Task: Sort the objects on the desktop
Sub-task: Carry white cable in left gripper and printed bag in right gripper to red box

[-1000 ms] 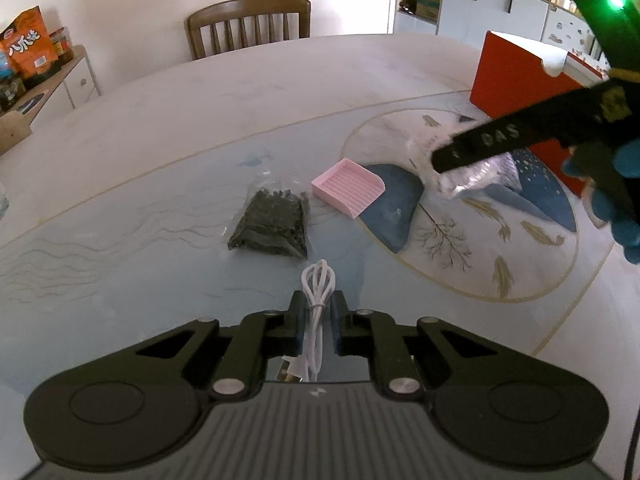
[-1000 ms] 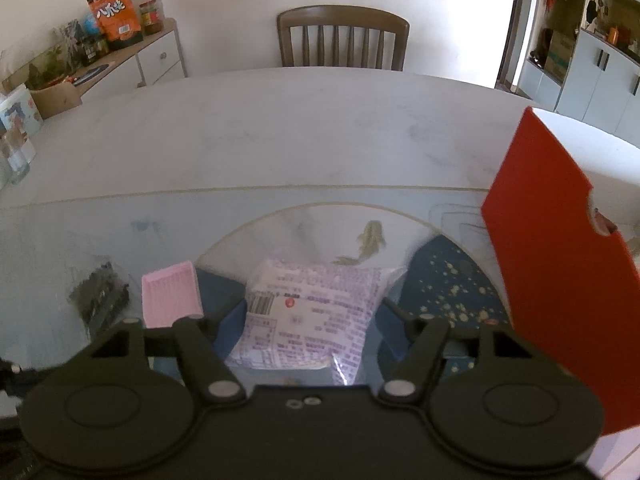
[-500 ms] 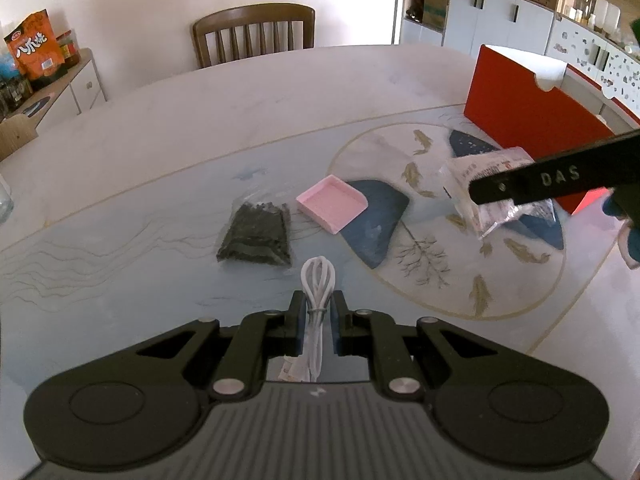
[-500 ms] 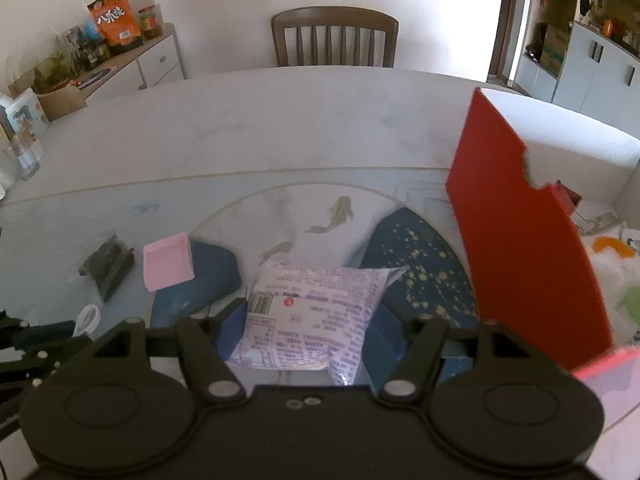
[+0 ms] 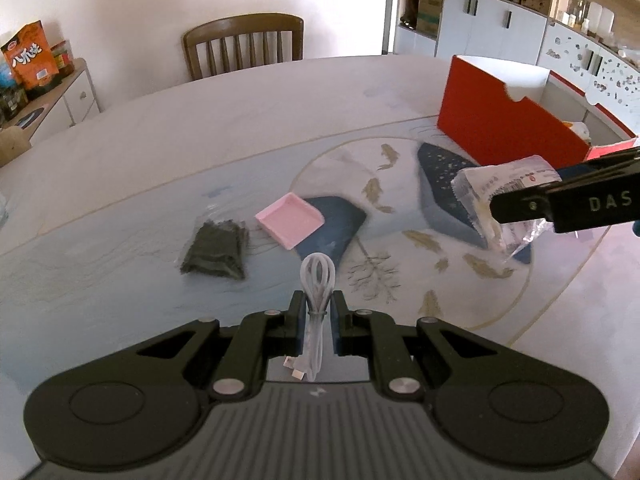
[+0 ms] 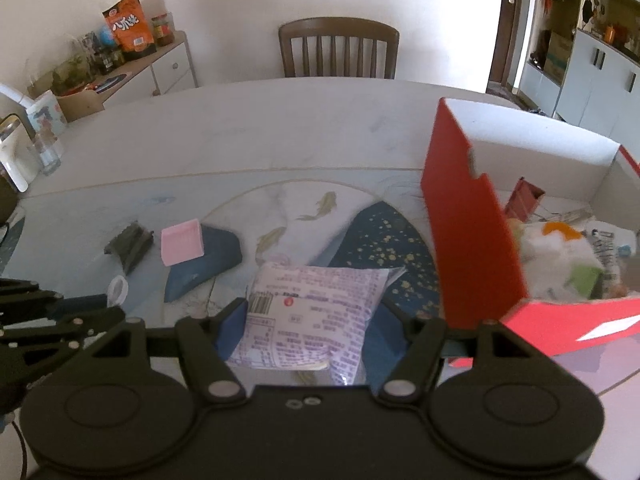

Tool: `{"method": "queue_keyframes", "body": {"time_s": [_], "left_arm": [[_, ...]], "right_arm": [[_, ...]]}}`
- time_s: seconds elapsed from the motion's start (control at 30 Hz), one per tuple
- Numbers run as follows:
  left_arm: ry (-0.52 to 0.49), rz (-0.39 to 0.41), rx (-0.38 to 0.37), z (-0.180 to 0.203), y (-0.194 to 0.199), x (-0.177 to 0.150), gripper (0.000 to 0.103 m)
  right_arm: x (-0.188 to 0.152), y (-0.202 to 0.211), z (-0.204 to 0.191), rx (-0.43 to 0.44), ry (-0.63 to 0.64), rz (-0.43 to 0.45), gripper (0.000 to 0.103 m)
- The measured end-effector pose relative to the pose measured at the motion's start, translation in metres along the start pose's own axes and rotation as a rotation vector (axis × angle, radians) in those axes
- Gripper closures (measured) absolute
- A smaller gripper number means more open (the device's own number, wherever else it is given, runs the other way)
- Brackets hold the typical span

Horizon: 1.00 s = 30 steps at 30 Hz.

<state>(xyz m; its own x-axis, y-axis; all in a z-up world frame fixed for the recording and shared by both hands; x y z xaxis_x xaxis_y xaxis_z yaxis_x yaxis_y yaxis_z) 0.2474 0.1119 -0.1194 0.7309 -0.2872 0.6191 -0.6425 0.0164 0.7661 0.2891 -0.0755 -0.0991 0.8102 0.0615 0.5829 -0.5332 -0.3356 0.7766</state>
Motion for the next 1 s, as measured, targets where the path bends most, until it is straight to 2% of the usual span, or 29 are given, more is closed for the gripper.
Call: {"method": "queue_keyframes", "body": {"time_s": [0.27, 0.37, 0.57, 0.77, 1.0], "left_arm": [[-0.001, 0.023, -0.017, 0.018, 0.005, 0.014, 0.092], [-0.005, 0.043, -0.029, 0.027, 0.01, 0.023, 0.098], [-0.025, 0.09, -0.049, 0.046, 0.018, 0.046, 0.098], [-0.073, 0.068, -0.023, 0.063, 0.005, 0.059, 0.098], [-0.118, 0.052, -0.078, 0.063, -0.017, 0.064, 0.095]], "right_arm": [[0.0, 0.028, 0.02, 0.015, -0.015, 0.028, 0.035], [0.001, 0.038, 0.026, 0.021, -0.015, 0.044, 0.035], [0.008, 0.054, 0.043, 0.019, -0.026, 0.068, 0.035], [0.014, 0.066, 0.065, 0.018, -0.042, 0.089, 0.035], [0.018, 0.075, 0.089, 0.025, -0.062, 0.099, 0.035]]}}
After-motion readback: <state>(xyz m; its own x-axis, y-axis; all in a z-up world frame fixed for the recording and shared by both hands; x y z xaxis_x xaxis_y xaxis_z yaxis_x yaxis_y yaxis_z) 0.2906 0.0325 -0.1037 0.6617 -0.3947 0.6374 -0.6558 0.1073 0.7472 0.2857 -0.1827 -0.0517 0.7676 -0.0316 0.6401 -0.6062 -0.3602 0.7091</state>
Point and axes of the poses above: each gripper's, at about its wrist camera, not at the fingertips, and y roughly against the way its jaws point, z to its right, x to its top, the point moved 1 cm from there along -y, roughly the way its jaws point, and after that the axes turned 15 degrees about -y, right-handed, at the moved point
